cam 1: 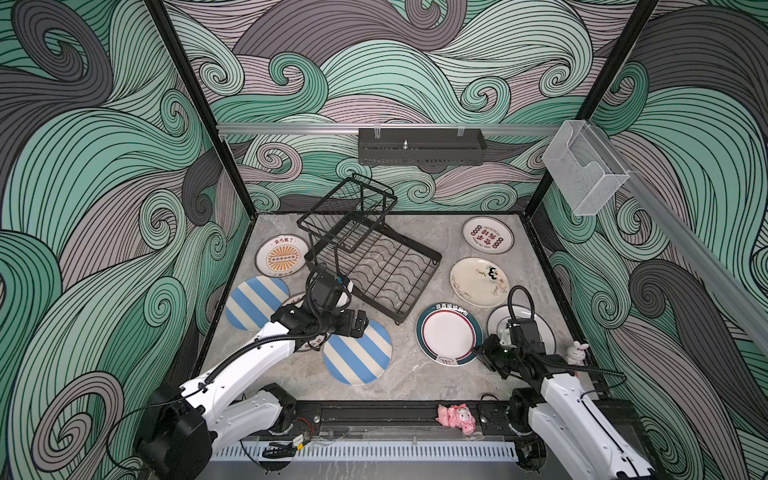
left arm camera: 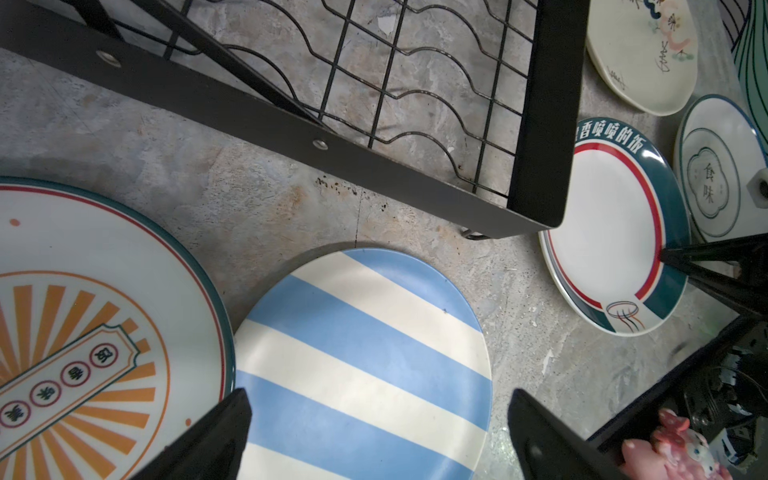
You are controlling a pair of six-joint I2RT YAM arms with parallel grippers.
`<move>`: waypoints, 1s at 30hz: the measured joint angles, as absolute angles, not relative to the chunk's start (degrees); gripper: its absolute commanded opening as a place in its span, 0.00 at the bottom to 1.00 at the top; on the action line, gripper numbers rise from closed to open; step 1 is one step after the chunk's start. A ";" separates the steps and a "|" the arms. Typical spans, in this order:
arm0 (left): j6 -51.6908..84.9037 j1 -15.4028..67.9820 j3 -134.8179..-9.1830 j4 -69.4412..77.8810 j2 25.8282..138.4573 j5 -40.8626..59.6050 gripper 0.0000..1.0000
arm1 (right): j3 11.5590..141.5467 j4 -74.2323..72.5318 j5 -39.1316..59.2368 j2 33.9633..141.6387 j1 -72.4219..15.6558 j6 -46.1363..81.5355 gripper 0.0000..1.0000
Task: Load the plates into the dish rack
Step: 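Close the right gripper on the plate rim and lift it upright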
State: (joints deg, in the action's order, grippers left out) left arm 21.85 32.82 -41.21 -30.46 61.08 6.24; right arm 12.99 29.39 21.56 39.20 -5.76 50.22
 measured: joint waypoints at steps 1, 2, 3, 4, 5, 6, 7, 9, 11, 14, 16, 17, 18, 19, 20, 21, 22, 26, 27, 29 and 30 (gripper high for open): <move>21.87 32.82 -41.21 -30.46 61.08 6.17 0.99 | 12.99 29.39 21.54 39.00 -5.76 50.19 0.00; 21.85 32.82 -41.23 -30.46 61.08 6.13 0.99 | 12.99 29.54 21.54 38.68 -5.76 50.17 0.00; 21.85 32.82 -41.23 -30.48 61.08 6.02 0.99 | 13.10 29.80 21.52 38.33 -5.76 50.00 0.00; 21.85 32.82 -41.23 -30.48 61.08 5.91 0.99 | 13.37 30.20 21.47 38.04 -5.76 49.76 0.00; 21.85 32.82 -41.28 -30.48 61.12 5.76 0.99 | 14.02 31.09 21.26 37.56 -5.76 49.36 0.00; 21.85 32.82 -41.52 -30.68 61.25 5.61 0.99 | 15.00 32.25 20.84 37.01 -5.76 48.60 0.00; 21.85 32.82 -41.82 -30.83 61.39 5.52 0.99 | 16.12 33.43 20.38 36.56 -5.76 48.03 0.00; 21.85 32.77 -42.78 -31.03 61.58 5.45 0.98 | 19.35 36.07 18.85 35.64 -5.76 46.09 0.00; 21.89 32.47 -43.90 -31.05 61.73 5.56 0.99 | 22.57 38.72 16.56 35.75 -5.76 44.12 0.00; 22.22 30.79 -45.15 -30.81 61.73 7.66 0.99 | 27.00 41.63 14.24 37.04 -5.58 40.97 0.00; 22.41 28.95 -45.60 -30.83 61.73 9.52 0.99 | 29.89 42.74 13.17 38.26 -5.54 38.79 0.00; 22.41 27.94 -45.89 -30.89 61.78 10.31 0.98 | 31.48 43.11 12.64 39.03 -5.56 37.41 0.00; 22.39 26.92 -46.22 -30.98 61.80 11.20 0.99 | 32.91 43.46 12.14 39.68 -5.54 36.23 0.00; 22.33 25.93 -46.65 -31.18 61.80 11.88 0.99 | 34.15 43.77 11.64 40.25 -5.54 35.16 0.00; 22.20 24.67 -47.18 -31.46 61.78 12.60 0.99 | 35.75 43.99 10.96 40.91 -5.54 33.67 0.00; 22.00 23.49 -47.68 -31.73 61.73 13.02 0.99 | 37.06 44.12 10.35 41.43 -5.54 32.47 0.00; 21.71 22.48 -48.10 -31.94 61.67 13.37 0.98 | 38.33 44.21 9.78 41.95 -5.56 31.38 0.00; 19.66 18.48 -50.06 -33.56 60.84 14.17 0.99 | 44.49 43.00 7.31 44.99 -5.56 26.41 0.00; 19.05 17.63 -50.63 -33.95 60.53 14.28 0.99 | 46.04 42.44 7.16 45.98 -5.56 25.43 0.00; 17.32 15.86 -51.88 -34.81 59.83 14.46 0.98 | 49.71 40.77 6.81 48.80 -5.85 23.31 0.00; 16.67 15.22 -52.29 -35.00 59.51 14.44 0.98 | 51.37 39.57 6.57 50.15 -6.15 22.41 0.00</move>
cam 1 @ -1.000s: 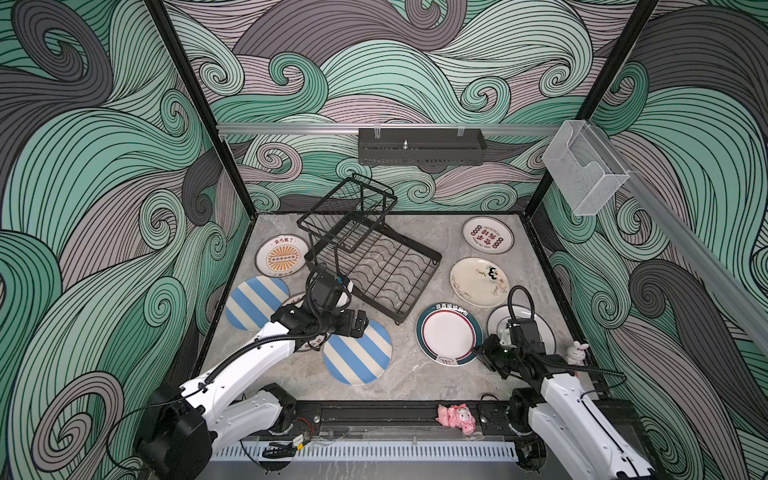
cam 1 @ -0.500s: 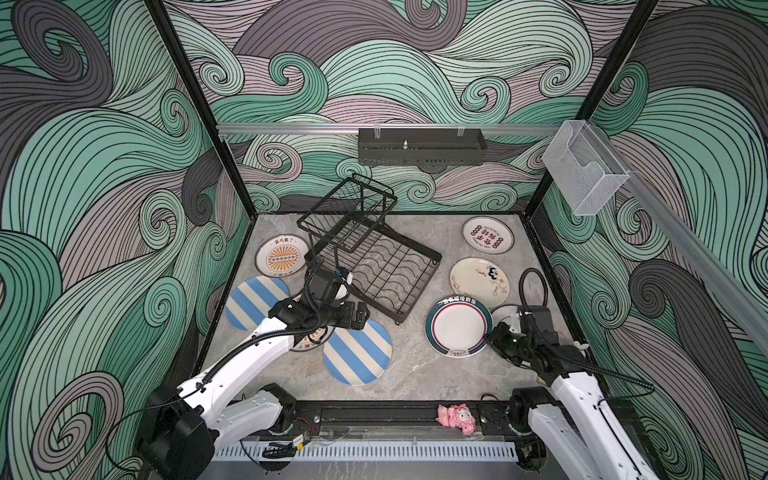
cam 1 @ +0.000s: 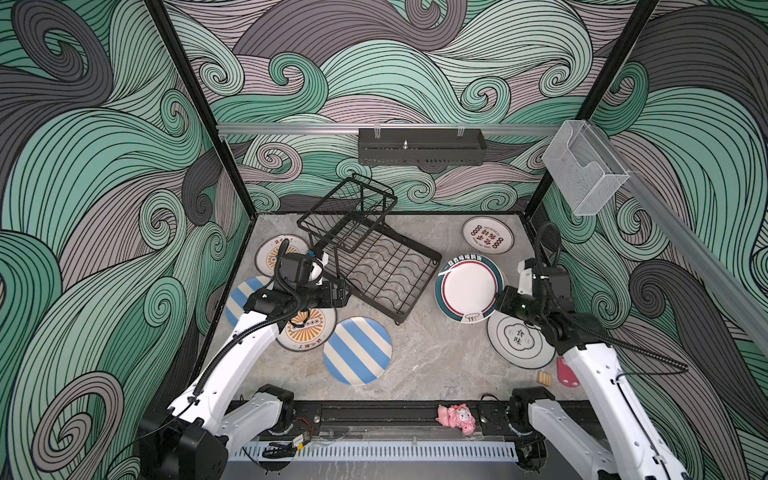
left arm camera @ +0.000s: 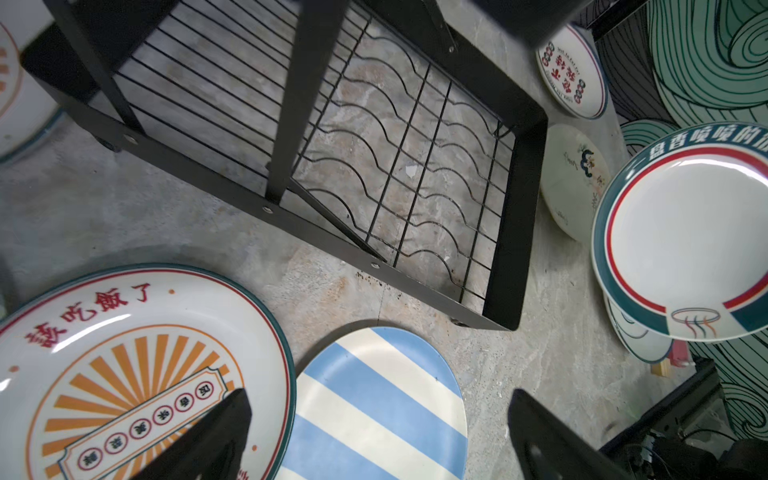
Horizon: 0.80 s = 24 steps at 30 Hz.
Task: Load the plates into the dish rack
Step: 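Close the right gripper on the plate rim and lift it upright, then carry the upright plate with the right gripper toward the rack's far end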
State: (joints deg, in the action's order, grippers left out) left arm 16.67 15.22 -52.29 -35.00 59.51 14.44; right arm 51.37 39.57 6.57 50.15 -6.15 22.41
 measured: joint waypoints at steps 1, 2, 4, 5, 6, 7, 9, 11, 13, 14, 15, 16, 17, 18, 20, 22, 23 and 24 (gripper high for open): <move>15.97 14.63 -52.62 -35.24 59.20 14.44 0.99 | 53.10 38.24 6.28 51.62 -6.66 21.45 0.00; 15.20 14.02 -52.93 -35.40 58.78 14.39 0.98 | 55.05 36.91 5.78 53.23 -7.53 20.43 0.00; 14.22 13.15 -53.58 -36.01 58.50 14.31 0.98 | 58.54 34.72 3.99 56.05 -9.96 18.48 0.00; 13.82 12.91 -53.91 -36.01 58.46 14.28 0.99 | 60.47 33.65 2.81 57.58 -11.60 17.32 0.00; 13.54 12.67 -54.15 -35.97 58.43 14.24 0.99 | 62.28 32.56 1.58 59.00 -13.15 16.25 0.00; 13.39 12.43 -54.33 -35.79 58.39 14.20 0.98 | 64.18 31.59 0.56 60.55 -14.79 15.09 0.00; 13.19 11.99 -54.33 -35.07 58.28 14.20 0.98 | 68.47 29.58 -1.17 64.12 -18.02 12.47 0.00; 12.97 11.44 -54.33 -34.46 58.28 14.20 0.99 | 72.79 27.03 -2.50 67.92 -20.56 10.11 0.00; 12.58 10.92 -54.33 -33.71 58.28 14.22 0.98 | 76.55 24.32 -3.36 71.44 -22.26 7.81 0.00; 12.43 10.66 -54.33 -33.19 58.28 14.22 0.98 | 78.56 23.05 -3.86 73.32 -22.90 6.66 0.00; 12.36 10.41 -54.33 -32.82 58.28 14.20 0.98 | 80.29 22.04 -4.19 74.81 -23.29 5.82 0.00; 12.34 10.07 -54.33 -32.38 58.26 14.26 0.98 | 82.46 21.23 -4.47 76.64 -23.73 4.69 0.00; 12.25 9.87 -54.33 -32.05 58.26 14.31 0.98 | 84.97 20.38 -4.58 78.78 -24.21 3.49 0.00; 12.19 9.72 -54.33 -31.86 58.26 14.31 0.99 | 86.89 19.79 -4.56 80.38 -24.47 2.68 0.00; 12.10 9.34 -54.30 -31.68 58.17 14.24 0.99 | 91.77 18.83 -4.56 84.38 -24.97 0.91 0.00; 12.10 9.08 -54.08 -31.59 57.74 14.17 0.99 | 95.88 18.11 -5.37 87.77 -25.82 -0.60 0.00; 12.16 9.06 -53.78 -31.27 57.36 14.17 0.99 | 97.51 17.47 -6.20 89.19 -26.30 -1.37 0.00; 12.32 9.02 -53.34 -30.83 56.97 14.20 0.98 | 98.98 16.56 -7.07 90.65 -26.92 -2.17 0.00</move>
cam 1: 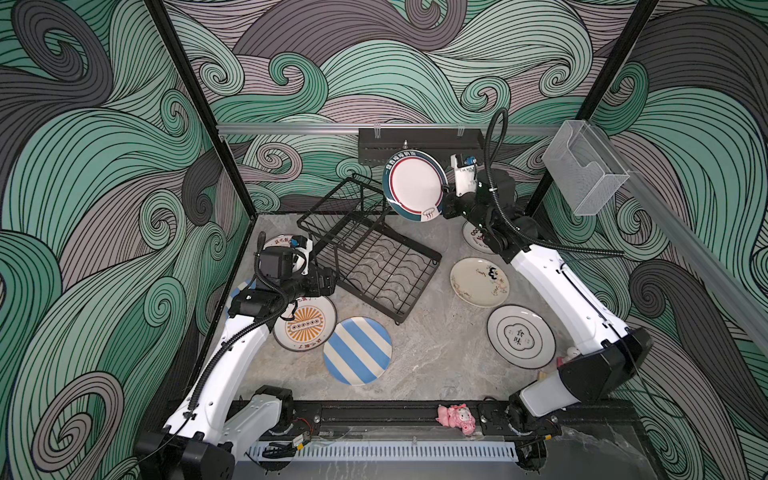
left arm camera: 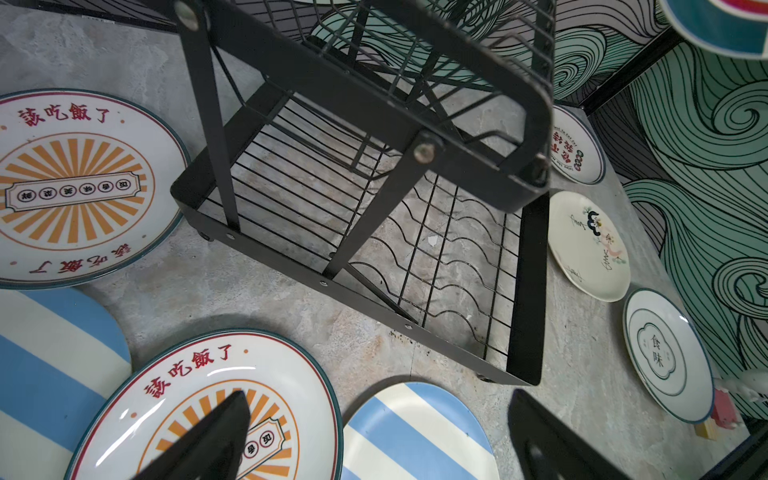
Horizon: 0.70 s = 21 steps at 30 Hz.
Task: Load the plates into the dish rack
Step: 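Carry the upright plate with the right gripper toward the rack's far end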
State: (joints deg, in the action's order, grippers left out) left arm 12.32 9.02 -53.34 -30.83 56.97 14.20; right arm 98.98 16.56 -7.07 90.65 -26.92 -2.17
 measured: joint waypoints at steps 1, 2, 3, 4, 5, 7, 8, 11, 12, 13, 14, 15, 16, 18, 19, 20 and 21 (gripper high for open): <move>12.49 9.02 -52.93 -30.50 56.66 14.31 0.98 | 100.47 15.62 -7.88 92.18 -27.64 -3.07 0.00; 12.67 9.02 -52.51 -30.09 56.51 14.57 0.98 | 101.75 14.87 -8.38 93.45 -28.25 -3.86 0.00; 12.82 9.02 -52.23 -29.82 56.49 14.81 0.99 | 103.02 14.37 -8.64 94.67 -28.80 -4.45 0.00; 13.04 9.02 -52.03 -29.67 56.55 15.05 0.99 | 104.92 14.15 -8.82 96.31 -29.47 -5.43 0.00; 13.15 9.02 -51.90 -29.61 56.62 15.25 0.98 | 106.91 13.85 -8.99 98.02 -30.11 -6.35 0.00; 13.39 9.02 -51.83 -29.50 56.90 15.49 0.98 | 110.63 12.84 -9.17 101.41 -31.16 -8.32 0.00; 13.54 9.02 -51.83 -29.50 57.04 15.64 0.99 | 112.22 12.47 -9.17 102.94 -31.62 -9.04 0.00; 13.63 8.99 -51.83 -29.34 57.47 16.03 0.98 | 116.40 11.64 -9.26 107.31 -32.67 -10.85 0.00; 13.63 8.97 -51.83 -29.28 57.54 16.12 0.99 | 117.56 11.53 -9.32 108.64 -32.91 -11.42 0.00; 13.63 8.84 -51.83 -29.21 57.60 16.14 0.99 | 118.98 11.42 -9.45 110.13 -33.17 -11.90 0.00; 13.63 8.64 -51.83 -29.15 57.60 16.14 0.99 | 119.87 11.07 -9.69 111.31 -33.34 -12.23 0.00; 13.65 8.62 -51.81 -29.08 57.60 16.16 0.98 | 120.38 10.79 -10.00 112.22 -33.45 -12.69 0.00; 13.69 8.62 -51.79 -28.95 57.60 16.14 0.98 | 120.92 10.46 -10.39 113.14 -33.54 -13.17 0.00; 13.76 8.51 -51.70 -28.75 57.63 16.16 0.99 | 122.08 10.13 -11.11 114.67 -33.65 -13.89 0.00; 13.78 8.29 -51.70 -28.71 57.65 16.21 0.98 | 122.67 10.09 -11.51 115.39 -33.65 -14.37 0.00; 13.78 8.29 -51.70 -28.71 57.65 16.21 0.99 | 123.24 10.07 -11.77 116.11 -33.65 -14.70 0.00; 13.78 8.25 -51.70 -28.71 57.65 16.21 0.98 | 123.68 10.07 -11.86 116.46 -33.65 -15.07 0.00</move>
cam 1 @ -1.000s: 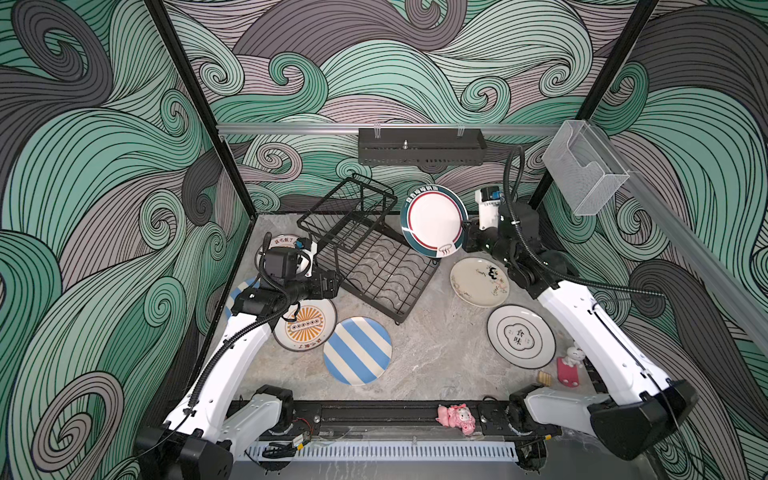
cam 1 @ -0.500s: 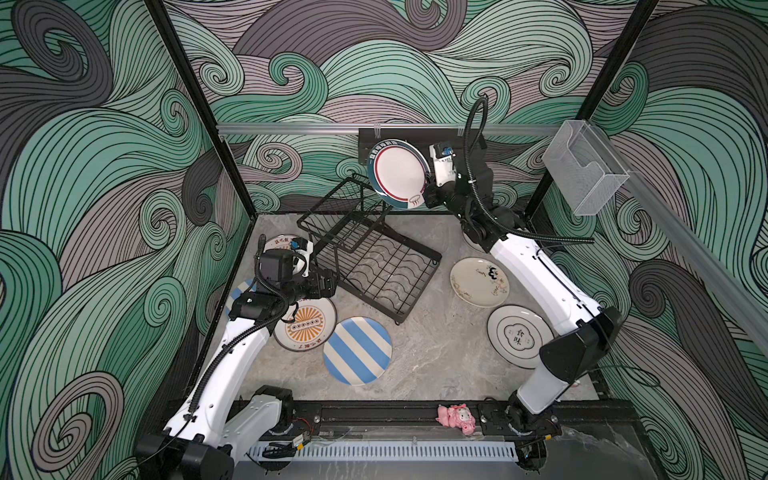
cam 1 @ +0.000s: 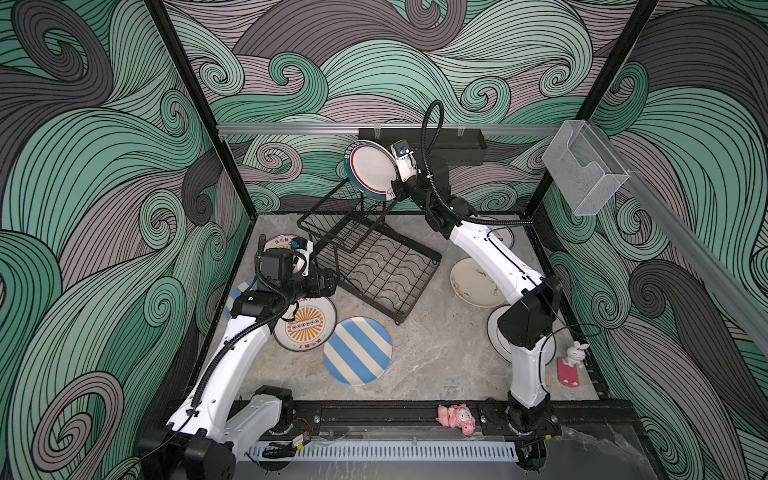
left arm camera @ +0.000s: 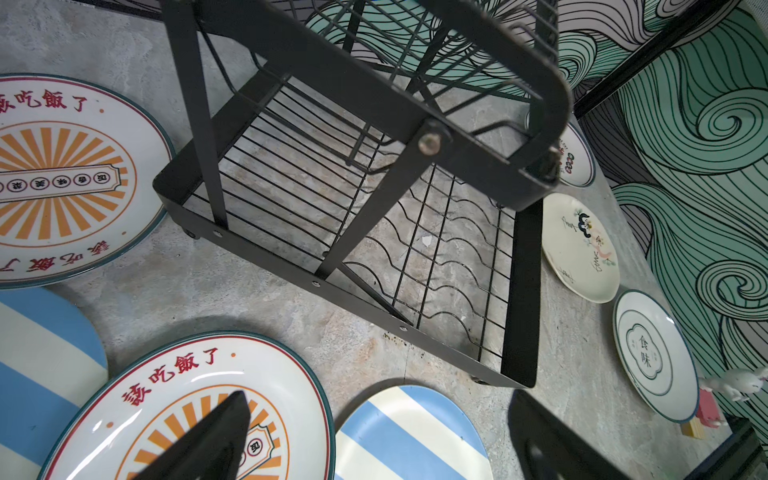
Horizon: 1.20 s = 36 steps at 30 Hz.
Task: Load the plates into the dish rack
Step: 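Carry the upright plate with the right gripper toward the rack's far end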
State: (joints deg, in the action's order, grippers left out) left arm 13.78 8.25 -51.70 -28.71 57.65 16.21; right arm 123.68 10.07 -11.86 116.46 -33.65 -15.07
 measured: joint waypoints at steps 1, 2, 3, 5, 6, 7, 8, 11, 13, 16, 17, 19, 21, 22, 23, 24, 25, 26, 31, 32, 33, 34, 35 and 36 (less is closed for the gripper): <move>13.78 8.19 -51.70 -28.71 57.65 16.25 0.99 | 124.22 10.00 -11.97 116.97 -33.63 -15.46 0.00; 13.78 8.01 -51.70 -28.73 57.65 16.32 0.99 | 124.92 9.96 -12.12 117.38 -33.63 -15.90 0.00; 13.78 7.92 -51.70 -28.71 57.65 16.32 0.99 | 125.58 9.98 -12.25 117.91 -33.63 -16.12 0.00; 13.76 7.64 -51.70 -28.71 57.65 16.32 0.99 | 127.13 9.78 -12.69 118.89 -33.63 -16.78 0.00; 13.78 7.62 -51.68 -28.71 57.65 16.32 0.99 | 127.68 9.69 -12.84 119.22 -33.65 -16.99 0.00; 13.76 7.62 -51.59 -28.69 57.65 16.32 0.98 | 128.14 9.58 -12.97 119.59 -33.65 -17.21 0.00; 13.76 7.62 -51.48 -28.67 57.63 16.32 0.99 | 128.75 9.63 -13.08 119.87 -33.69 -17.45 0.00; 13.76 7.57 -51.07 -28.71 57.63 16.34 0.98 | 130.54 9.65 -13.19 120.90 -33.80 -18.06 0.00; 13.78 7.55 -51.05 -28.71 57.63 16.34 0.99 | 132.20 9.58 -13.37 121.97 -33.80 -18.70 0.00; 13.76 7.51 -51.05 -28.69 57.63 16.34 0.99 | 133.67 9.63 -13.54 123.35 -33.80 -19.20 0.00; 13.78 7.51 -51.05 -28.69 57.63 16.34 0.98 | 134.19 9.65 -13.47 123.72 -33.80 -19.25 0.00; 13.78 7.51 -51.05 -28.69 57.63 16.36 0.99 | 134.65 9.69 -13.39 124.14 -33.91 -19.35 0.00; 13.78 7.49 -51.05 -28.69 57.63 16.36 0.99 | 135.22 9.65 -13.50 124.73 -34.13 -19.49 0.00; 13.78 7.46 -51.05 -28.69 57.60 16.36 0.98 | 135.31 9.58 -13.52 125.01 -34.17 -19.49 0.00; 13.76 7.46 -51.05 -28.69 57.60 16.36 0.98 | 135.33 9.58 -13.56 125.29 -34.15 -19.49 0.00; 13.76 7.44 -51.05 -28.69 57.60 16.36 0.99 | 135.39 9.56 -13.65 125.58 -34.15 -19.49 0.00; 13.76 7.42 -51.05 -28.69 57.60 16.36 0.99 | 135.41 9.56 -13.82 125.95 -34.15 -19.49 0.00; 13.76 7.38 -51.05 -28.69 57.60 16.36 0.98 | 135.41 9.58 -14.00 126.37 -34.15 -19.46 0.00; 13.76 7.35 -51.05 -28.69 57.60 16.36 0.99 | 135.41 9.19 -14.92 128.09 -34.52 -19.53 0.00; 13.76 7.35 -51.05 -28.69 57.60 16.36 0.99 | 135.41 9.13 -15.29 128.20 -34.61 -19.64 0.00; 13.76 7.35 -51.05 -28.69 57.60 16.36 0.99 | 135.41 9.08 -15.81 128.20 -34.81 -19.79 0.00; 13.76 7.35 -51.05 -28.69 57.60 16.36 0.98 | 135.41 9.02 -16.29 128.20 -34.96 -19.97 0.00; 13.76 7.35 -51.05 -28.69 57.60 16.36 0.99 | 135.41 8.95 -16.73 128.20 -35.11 -20.08 0.00; 13.76 7.35 -51.05 -28.69 57.60 16.38 0.99 | 135.41 8.86 -17.10 128.20 -35.20 -20.18 0.00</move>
State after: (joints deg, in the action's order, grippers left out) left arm 13.76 7.35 -51.05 -28.69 57.60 16.38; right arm 135.41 8.86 -17.10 128.20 -35.20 -20.18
